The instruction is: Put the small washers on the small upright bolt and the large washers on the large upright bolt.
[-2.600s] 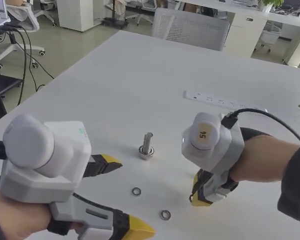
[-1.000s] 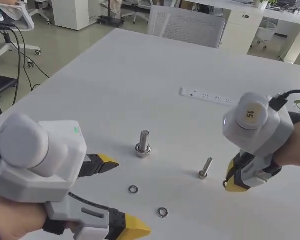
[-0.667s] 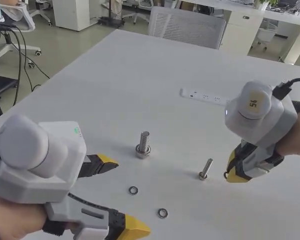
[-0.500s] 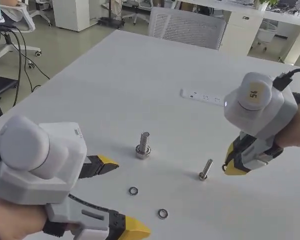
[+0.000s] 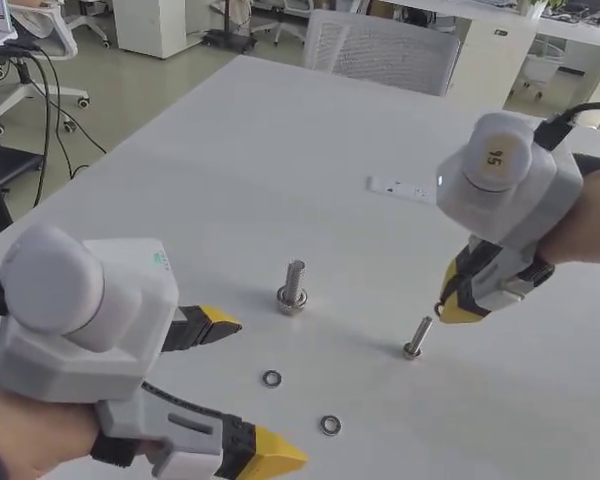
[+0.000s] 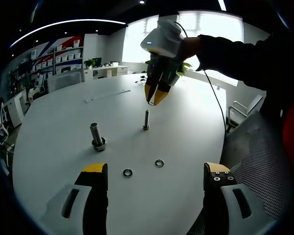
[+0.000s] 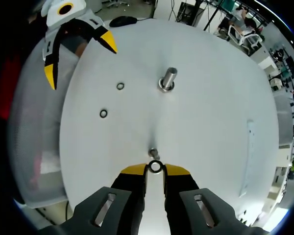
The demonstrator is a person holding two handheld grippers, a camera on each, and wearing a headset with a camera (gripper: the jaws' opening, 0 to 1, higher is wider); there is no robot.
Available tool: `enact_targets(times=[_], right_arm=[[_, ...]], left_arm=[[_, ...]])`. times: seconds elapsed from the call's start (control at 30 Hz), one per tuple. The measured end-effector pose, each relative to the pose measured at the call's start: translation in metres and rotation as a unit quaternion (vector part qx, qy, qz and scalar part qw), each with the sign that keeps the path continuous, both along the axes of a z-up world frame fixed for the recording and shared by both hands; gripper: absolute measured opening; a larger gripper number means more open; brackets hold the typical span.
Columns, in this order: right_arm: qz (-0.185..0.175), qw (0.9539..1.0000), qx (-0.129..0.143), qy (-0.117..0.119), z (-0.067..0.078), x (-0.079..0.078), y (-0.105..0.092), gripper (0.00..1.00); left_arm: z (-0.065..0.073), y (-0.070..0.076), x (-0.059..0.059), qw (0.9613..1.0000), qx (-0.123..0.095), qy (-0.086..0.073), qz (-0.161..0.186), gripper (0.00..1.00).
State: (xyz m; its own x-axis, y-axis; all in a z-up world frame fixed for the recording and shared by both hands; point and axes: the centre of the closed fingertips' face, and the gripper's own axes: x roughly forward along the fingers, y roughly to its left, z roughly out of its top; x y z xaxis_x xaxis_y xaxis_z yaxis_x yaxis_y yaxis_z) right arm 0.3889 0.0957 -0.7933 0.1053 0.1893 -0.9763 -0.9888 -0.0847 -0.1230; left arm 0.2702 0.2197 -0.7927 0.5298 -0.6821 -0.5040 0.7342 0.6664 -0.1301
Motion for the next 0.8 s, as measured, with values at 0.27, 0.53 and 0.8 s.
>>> enact_targets(times=[0.27, 0.53, 0.8], right_arm=[[0.007, 1.0000, -0.004, 0.003, -0.007, 0.006, 0.003, 0.14], [0.013, 0.9998, -0.009, 0.008, -0.012, 0.005, 0.007, 0.14], [0.013, 0.9997, -0.015, 0.013, -0.018, 0.005, 0.005, 0.14]], left_arm=[[-0.001, 0.002, 0.000, 1.0000, 0.000, 0.001, 0.003, 0.80], [-0.001, 0.002, 0.000, 1.0000, 0.000, 0.001, 0.006, 0.80], [-0.001, 0.002, 0.001, 1.0000, -0.001, 0.002, 0.006, 0.80]])
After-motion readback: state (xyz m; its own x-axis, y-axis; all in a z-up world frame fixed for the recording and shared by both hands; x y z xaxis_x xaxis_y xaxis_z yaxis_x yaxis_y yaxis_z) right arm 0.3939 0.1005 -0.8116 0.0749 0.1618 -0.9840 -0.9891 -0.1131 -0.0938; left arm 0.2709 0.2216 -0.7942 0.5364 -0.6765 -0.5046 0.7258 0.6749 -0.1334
